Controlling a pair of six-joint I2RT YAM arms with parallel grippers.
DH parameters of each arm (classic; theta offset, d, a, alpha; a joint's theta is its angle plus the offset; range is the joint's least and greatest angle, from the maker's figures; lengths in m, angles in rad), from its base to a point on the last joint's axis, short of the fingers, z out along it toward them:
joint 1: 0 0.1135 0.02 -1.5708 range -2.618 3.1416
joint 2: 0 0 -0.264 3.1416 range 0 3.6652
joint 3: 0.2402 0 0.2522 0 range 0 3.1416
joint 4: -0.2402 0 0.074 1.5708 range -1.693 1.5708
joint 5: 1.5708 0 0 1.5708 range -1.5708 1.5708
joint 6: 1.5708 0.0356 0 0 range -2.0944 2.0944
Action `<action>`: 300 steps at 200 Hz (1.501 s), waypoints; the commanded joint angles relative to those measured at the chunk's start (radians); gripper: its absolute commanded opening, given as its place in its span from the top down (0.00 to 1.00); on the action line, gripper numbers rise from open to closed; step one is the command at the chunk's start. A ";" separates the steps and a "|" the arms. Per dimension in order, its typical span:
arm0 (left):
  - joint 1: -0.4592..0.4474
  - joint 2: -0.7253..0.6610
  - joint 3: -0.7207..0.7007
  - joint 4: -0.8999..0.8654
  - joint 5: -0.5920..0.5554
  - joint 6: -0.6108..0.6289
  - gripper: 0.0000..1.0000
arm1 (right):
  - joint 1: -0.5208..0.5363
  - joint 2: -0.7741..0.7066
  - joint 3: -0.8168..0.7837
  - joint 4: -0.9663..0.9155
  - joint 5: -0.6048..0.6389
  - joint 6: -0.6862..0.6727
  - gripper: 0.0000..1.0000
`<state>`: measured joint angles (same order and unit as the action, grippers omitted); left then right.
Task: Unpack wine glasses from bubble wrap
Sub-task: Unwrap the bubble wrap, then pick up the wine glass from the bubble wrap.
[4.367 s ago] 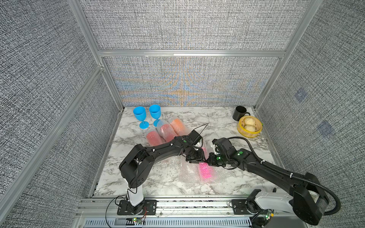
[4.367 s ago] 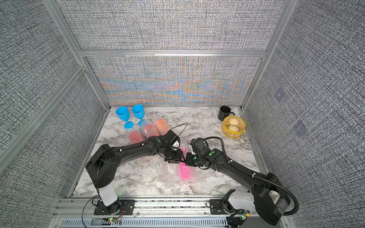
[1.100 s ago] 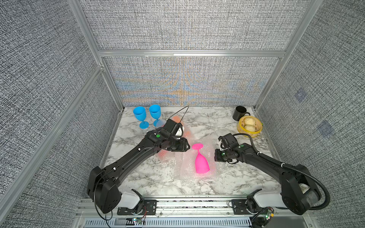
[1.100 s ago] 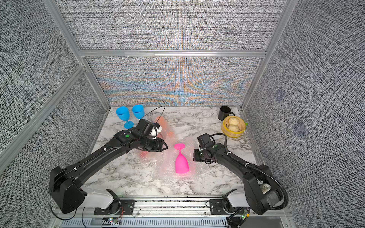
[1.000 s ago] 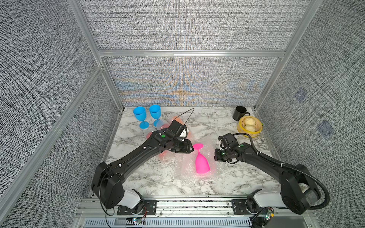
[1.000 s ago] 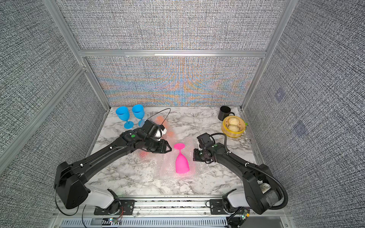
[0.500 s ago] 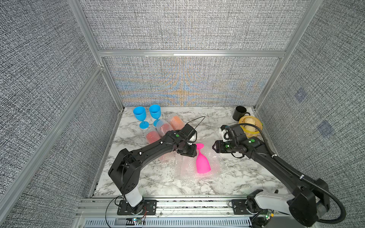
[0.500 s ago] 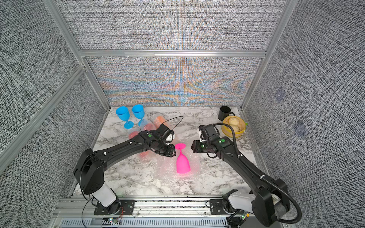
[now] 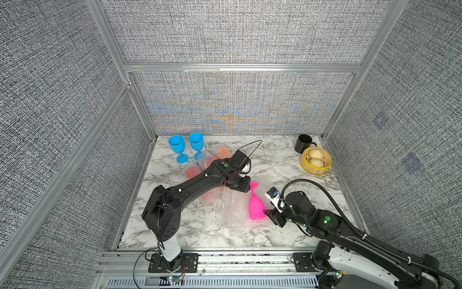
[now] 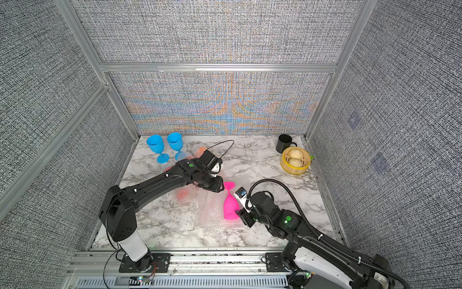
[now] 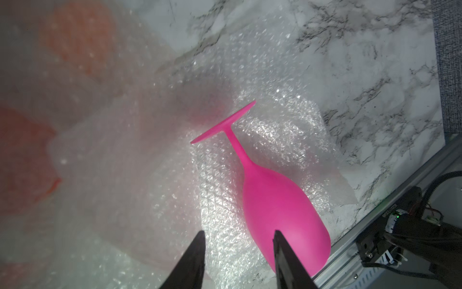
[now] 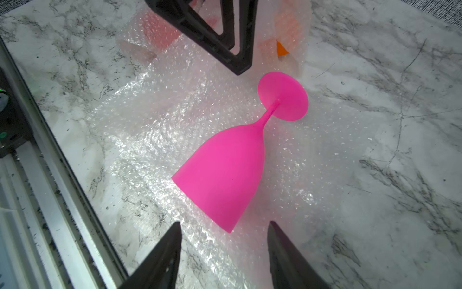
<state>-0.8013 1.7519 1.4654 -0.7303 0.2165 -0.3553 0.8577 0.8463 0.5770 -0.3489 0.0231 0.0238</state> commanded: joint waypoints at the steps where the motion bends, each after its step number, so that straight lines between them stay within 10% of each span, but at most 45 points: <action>1: -0.004 0.014 0.040 0.000 0.002 0.249 0.55 | 0.003 0.030 0.022 0.032 0.008 -0.019 0.44; 107: -0.001 0.306 0.249 -0.018 -0.214 0.513 0.51 | -0.026 -0.089 0.025 -0.029 0.004 0.031 0.45; 155: 0.003 0.339 0.262 -0.040 -0.133 0.501 0.58 | -0.042 -0.087 0.011 -0.029 0.009 0.041 0.46; 218: 0.015 0.342 0.262 -0.044 -0.083 0.490 1.00 | -0.065 -0.074 0.027 -0.037 0.021 0.050 0.48; 300: 0.232 0.164 0.105 0.228 0.308 0.192 1.00 | -0.209 -0.047 0.214 -0.202 0.053 0.169 0.51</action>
<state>-0.6510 1.9900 1.6421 -0.6930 0.3218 0.0299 0.6834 0.7734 0.7467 -0.4751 0.0753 0.1280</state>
